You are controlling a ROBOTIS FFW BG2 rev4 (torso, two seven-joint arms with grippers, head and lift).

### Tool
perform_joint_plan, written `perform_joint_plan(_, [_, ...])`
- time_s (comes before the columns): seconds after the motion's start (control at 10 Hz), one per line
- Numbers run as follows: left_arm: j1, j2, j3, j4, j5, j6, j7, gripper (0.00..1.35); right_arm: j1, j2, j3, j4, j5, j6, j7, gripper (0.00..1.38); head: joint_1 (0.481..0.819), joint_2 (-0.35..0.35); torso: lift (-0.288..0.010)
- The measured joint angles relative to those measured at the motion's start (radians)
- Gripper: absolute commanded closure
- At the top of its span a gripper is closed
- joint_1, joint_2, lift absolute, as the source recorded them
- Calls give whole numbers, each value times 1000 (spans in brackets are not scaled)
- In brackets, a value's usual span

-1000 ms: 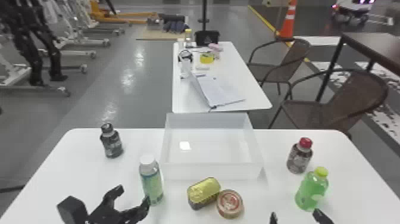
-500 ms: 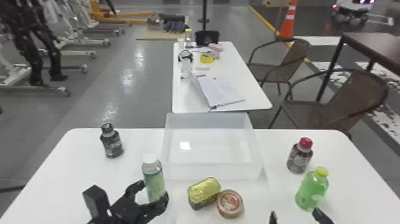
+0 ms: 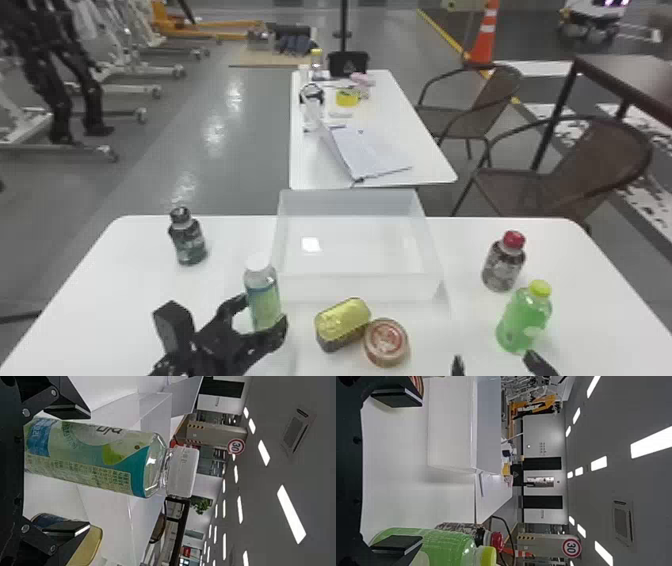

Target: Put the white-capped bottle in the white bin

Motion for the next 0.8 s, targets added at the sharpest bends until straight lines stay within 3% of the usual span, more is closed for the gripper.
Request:
perform_joint_plan(0.2, [-22,-6,0,31,-15,-14,8,311,0,3,0,2,0,0,0,84,549,0,-100])
perform_joint_plan(0.3, [-29,-9,0,44,-23,-21,16,478,0,5,0,3,0,-1,0,85,549,0,-100])
perform_joint_plan(0.4, [-33,-12,3,51,-34,-22,22,998,0,7,0,4,0,-2,0,85,549,0,-100])
perform_joint_plan(0.8, [-33,-14,11,43,-66,-16,28,1052,0,9,0,6,-2,-5,0,85,549,0,-100])
